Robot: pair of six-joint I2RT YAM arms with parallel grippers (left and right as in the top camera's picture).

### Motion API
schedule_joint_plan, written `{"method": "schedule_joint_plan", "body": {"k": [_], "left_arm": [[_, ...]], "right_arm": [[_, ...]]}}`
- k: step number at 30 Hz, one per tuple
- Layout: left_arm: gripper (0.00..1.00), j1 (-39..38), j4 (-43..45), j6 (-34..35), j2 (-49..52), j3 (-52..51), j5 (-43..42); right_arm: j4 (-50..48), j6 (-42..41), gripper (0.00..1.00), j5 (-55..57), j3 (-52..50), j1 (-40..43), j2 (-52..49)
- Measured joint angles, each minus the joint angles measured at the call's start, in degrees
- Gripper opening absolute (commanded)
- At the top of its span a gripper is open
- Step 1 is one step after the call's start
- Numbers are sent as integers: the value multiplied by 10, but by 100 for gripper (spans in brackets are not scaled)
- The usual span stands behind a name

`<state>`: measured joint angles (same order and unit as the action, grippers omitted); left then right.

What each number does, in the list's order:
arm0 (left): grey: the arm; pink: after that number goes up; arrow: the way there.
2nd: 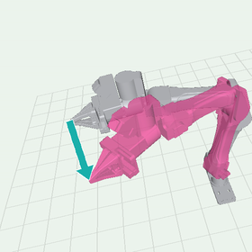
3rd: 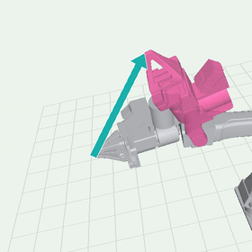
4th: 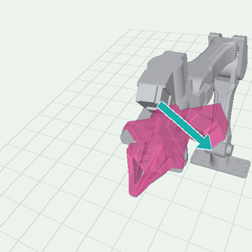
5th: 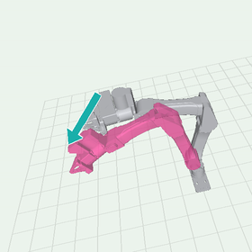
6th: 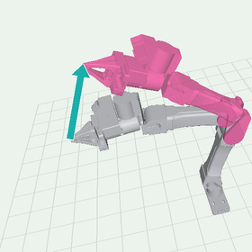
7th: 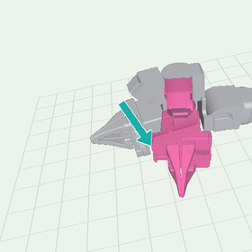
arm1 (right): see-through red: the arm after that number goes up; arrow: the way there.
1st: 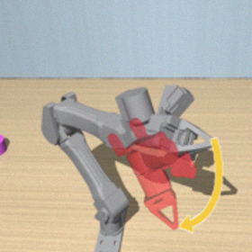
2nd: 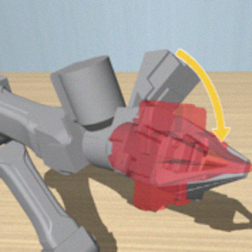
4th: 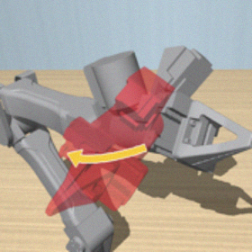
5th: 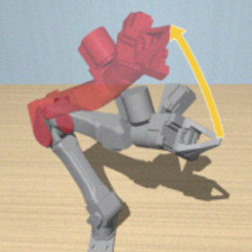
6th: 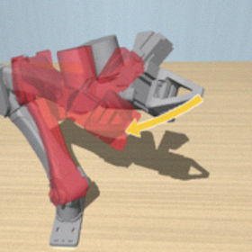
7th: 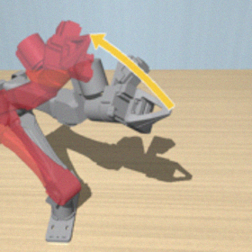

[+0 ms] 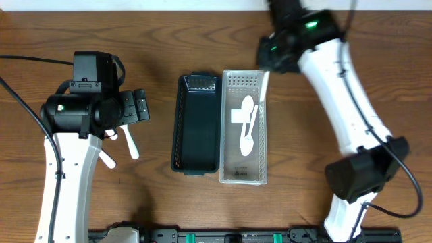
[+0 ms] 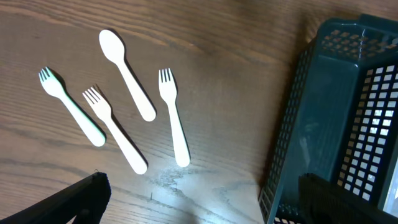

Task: Pack container
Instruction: 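Place the third spoon into the white basket and withdraw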

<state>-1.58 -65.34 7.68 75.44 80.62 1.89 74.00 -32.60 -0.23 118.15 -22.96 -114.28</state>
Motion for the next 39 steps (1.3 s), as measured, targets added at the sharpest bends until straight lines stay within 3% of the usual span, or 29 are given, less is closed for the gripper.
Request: {"method": "schedule_joint_plan", "body": {"k": [12,15,17,23,27,33,39], "left_arm": [[98,0,-1,0,0,0,0],[98,0,-1,0,0,0,0],[98,0,-1,0,0,0,0],[98,0,-1,0,0,0,0],[98,0,-1,0,0,0,0],[98,0,-1,0,0,0,0],[98,0,-2,0,0,0,0]], "right_arm": [[-130,-65,3,1,-241,-90,-1],[-150,-70,10,-2,-277,-105,-1],[-155,-68,26,-3,-289,-112,-1],[-168,-54,27,-4,-289,-115,-1],[-130,-30,28,-3,-238,-104,-4],[49,-2,31,48,-12,-7,-8],[176,5,55,83,141,159,-7]]}}
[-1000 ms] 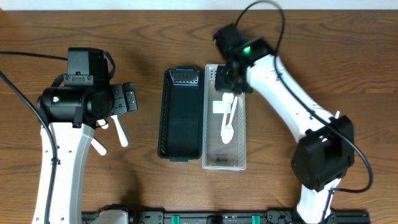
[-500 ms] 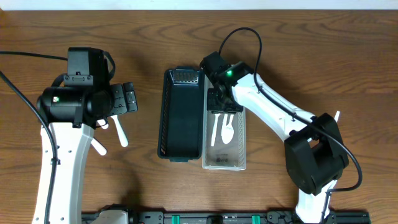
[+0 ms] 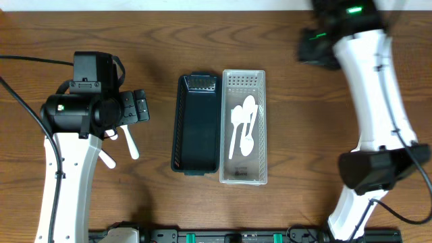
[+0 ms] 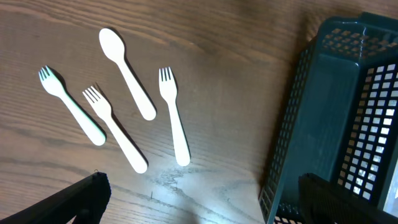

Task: Pack container
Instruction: 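Place the third spoon into the white basket and withdraw, then grasp the fourth white spoon with the right gripper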

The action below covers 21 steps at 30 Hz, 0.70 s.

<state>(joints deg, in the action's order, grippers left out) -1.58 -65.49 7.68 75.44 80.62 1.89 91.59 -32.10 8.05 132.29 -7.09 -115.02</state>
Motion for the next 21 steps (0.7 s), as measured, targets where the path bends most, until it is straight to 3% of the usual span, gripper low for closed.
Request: {"method": "schedule_joint_plan", "body": {"k": [3,10,21], "left_arm": [[98,0,0,0,0,0,0],[98,0,0,0,0,0,0],[98,0,0,0,0,0,0]], "right_arm": [[34,3,62,6,7,88,0],[42,15,62,7,-48,224,0],[-54,58,62,3,-258,276,0]]}}
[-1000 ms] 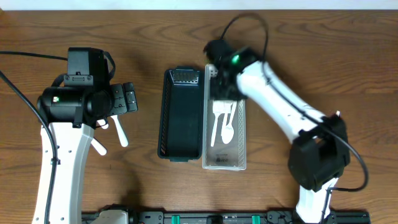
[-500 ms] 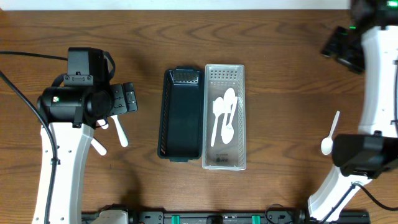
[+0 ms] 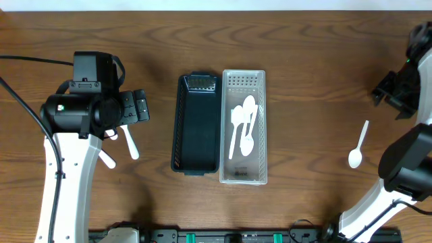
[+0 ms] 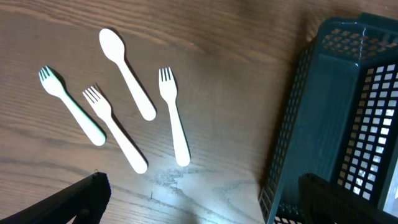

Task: Pack container
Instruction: 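Grasp the fourth white spoon with the right gripper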

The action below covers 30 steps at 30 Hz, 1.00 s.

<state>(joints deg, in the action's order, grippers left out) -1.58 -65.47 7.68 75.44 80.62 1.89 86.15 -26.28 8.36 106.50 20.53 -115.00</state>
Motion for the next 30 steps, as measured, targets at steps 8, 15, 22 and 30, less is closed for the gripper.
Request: {"method": "schedule_joint_plan", "body": {"k": [8,15,22,30], "left_arm": [[98,0,-1,0,0,0,0],[98,0,-1,0,0,0,0],[98,0,-1,0,0,0,0],[98,0,-1,0,0,0,0]], "right_arm": [[-146,31,61,-17,-173,0,0],[-223,47,61,-23,-275,0,0],[-288,61,61,-27,-334,0,9],[-373,78,36,-52,-398,0,51]]}}
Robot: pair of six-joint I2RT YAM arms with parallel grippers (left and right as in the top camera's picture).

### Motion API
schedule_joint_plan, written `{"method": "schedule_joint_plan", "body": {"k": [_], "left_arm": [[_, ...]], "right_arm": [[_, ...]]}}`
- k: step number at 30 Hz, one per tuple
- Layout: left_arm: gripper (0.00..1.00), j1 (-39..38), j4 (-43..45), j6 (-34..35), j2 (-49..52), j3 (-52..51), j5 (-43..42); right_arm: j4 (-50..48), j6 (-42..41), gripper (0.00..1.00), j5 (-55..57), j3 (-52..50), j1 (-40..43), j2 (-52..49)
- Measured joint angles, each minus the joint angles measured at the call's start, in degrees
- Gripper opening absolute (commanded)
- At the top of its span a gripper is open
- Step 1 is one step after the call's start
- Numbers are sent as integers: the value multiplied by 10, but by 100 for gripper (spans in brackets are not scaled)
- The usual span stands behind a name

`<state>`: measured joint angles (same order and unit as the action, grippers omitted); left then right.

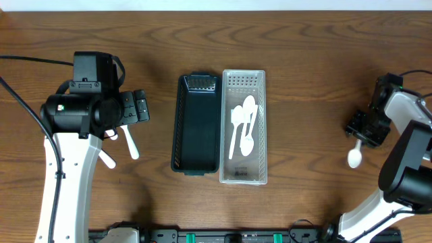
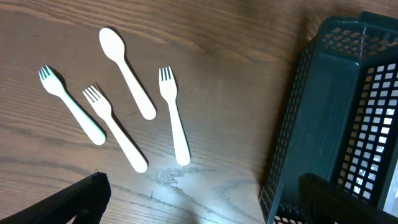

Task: Pack container
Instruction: 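Grasp the fourth white spoon with the right gripper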

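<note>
A clear bin (image 1: 259, 169) in mid-table holds a few white spoons (image 1: 243, 128). A dark mesh bin (image 1: 196, 128) stands against its left side, its corner (image 2: 336, 106) at the right of the left wrist view. My left gripper (image 2: 199, 199) hangs open above the table, with a white spoon (image 2: 127, 74) and three white forks (image 2: 173, 118) lying ahead of it. In the overhead view the left gripper (image 1: 140, 108) sits left of the dark bin. My right gripper (image 1: 364, 128) is over the handle of another white spoon (image 1: 354, 159) at the far right; its jaws do not show.
Two utensil handles (image 1: 129, 145) stick out from under the left arm in the overhead view. The right arm's base (image 1: 398, 182) stands close to the lone spoon. A black rail (image 1: 229, 236) runs along the table's front edge.
My right gripper was at the table's right edge, behind the lone spoon, and is now low over that spoon's handle. The spoon's bowl lies where it did. The left arm has not moved.
My right gripper was over the far end of the clear bin, with a white utensil beside it. Then it was at the back right and three spoons lay in the bin. Then it stood at the right edge, now over the lone spoon. The left gripper stayed open.
</note>
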<state>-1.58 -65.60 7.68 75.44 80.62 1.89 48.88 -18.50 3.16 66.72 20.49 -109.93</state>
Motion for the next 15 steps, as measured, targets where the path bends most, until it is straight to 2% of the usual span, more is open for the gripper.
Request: {"method": "schedule_joint_plan", "body": {"k": [3,7,10,15], "left_arm": [[98,0,0,0,0,0,0],[98,0,0,0,0,0,0],[98,0,0,0,0,0,0],[98,0,0,0,0,0,0]], "right_arm": [[-21,-1,33,-12,-17,0,9],[-37,-1,20,-19,-32,-1,17],[-39,-2,18,-17,-35,-1,18],[-38,-2,2,-14,-35,-1,19]]}}
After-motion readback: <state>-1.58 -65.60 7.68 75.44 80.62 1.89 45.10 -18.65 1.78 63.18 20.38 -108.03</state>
